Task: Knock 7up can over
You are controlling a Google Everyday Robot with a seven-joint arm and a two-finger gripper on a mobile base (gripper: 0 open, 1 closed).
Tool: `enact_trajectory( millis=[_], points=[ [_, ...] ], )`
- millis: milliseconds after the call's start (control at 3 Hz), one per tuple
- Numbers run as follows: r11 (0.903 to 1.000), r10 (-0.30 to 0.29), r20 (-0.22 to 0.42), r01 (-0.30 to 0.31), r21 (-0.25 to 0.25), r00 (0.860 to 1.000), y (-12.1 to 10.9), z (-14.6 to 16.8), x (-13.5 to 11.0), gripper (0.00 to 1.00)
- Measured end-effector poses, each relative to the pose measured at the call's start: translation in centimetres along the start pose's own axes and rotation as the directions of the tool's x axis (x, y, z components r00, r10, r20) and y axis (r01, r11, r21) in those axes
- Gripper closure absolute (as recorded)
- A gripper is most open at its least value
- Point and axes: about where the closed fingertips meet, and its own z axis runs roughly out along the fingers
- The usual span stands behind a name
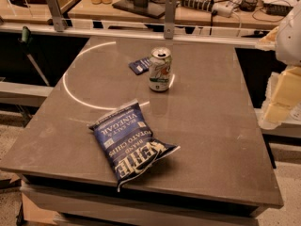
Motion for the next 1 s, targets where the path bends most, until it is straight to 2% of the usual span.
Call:
enact_trajectory(
  millis=[333,667,1000],
  points=[
    [1.0000,0.000,0.000,0.000,0.000,1.000,0.0,0.0,0.0,0.00],
    [0.9991,0.025,0.091,-0.022,-0.035,0.996,0.0,0.6,-0.5,0.00],
    [0.9920,0.088,0.282,-0.058,-0.112,0.955,-0.4,4.4,-1.1,0.00]
  ],
)
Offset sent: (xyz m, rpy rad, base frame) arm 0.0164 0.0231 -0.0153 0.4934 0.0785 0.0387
